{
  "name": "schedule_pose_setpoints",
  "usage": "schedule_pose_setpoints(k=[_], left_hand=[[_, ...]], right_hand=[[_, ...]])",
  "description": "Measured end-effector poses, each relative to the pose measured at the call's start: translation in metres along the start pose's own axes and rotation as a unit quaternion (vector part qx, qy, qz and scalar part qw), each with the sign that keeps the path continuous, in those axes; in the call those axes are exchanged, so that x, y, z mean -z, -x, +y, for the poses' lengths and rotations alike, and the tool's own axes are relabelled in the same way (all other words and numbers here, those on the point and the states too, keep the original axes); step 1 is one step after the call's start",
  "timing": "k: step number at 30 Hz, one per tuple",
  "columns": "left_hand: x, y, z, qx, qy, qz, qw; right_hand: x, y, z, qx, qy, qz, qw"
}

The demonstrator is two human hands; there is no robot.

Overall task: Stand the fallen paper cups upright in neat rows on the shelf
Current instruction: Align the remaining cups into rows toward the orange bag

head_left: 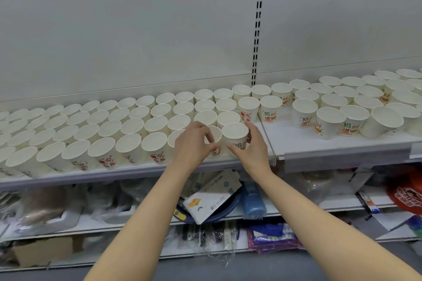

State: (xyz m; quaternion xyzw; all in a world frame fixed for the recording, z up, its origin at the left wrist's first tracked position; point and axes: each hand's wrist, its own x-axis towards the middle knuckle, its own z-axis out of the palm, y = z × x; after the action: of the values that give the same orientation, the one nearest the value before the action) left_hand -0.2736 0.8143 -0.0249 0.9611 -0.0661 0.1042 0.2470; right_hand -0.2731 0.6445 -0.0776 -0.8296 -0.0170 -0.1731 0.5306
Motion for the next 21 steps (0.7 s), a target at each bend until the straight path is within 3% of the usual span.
schedule_pose_setpoints(k=[7, 14, 16, 19, 21], left_hand=[[0.007, -0.001, -0.003, -0.033, -0.036, 0.001, 0.999], [0.009, -0.002, -0.013, -0.032, -0.063, -0.002, 0.997], [0.010, -0.006, -0.014, -0.051, -0.053, -0.037, 0.997], [0.013, -0.020, -0.005, -0.058, -0.024, -0.146, 0.987], [0.009, -0.038, 0.002, -0.042, -0.034, -0.164, 0.985]], right_hand=[[-0.007, 0.005, 0.003, 0.002, 0.018, 0.044, 0.999], [-0.013, 0.002, 0.004, -0.001, 0.055, 0.037, 0.998], [-0.014, 0.001, 0.005, -0.014, 0.063, 0.022, 0.998], [-0.011, 0.004, 0.004, -0.016, 0.059, -0.009, 0.998], [-0.005, 0.006, 0.002, 0.002, 0.039, -0.021, 0.999]])
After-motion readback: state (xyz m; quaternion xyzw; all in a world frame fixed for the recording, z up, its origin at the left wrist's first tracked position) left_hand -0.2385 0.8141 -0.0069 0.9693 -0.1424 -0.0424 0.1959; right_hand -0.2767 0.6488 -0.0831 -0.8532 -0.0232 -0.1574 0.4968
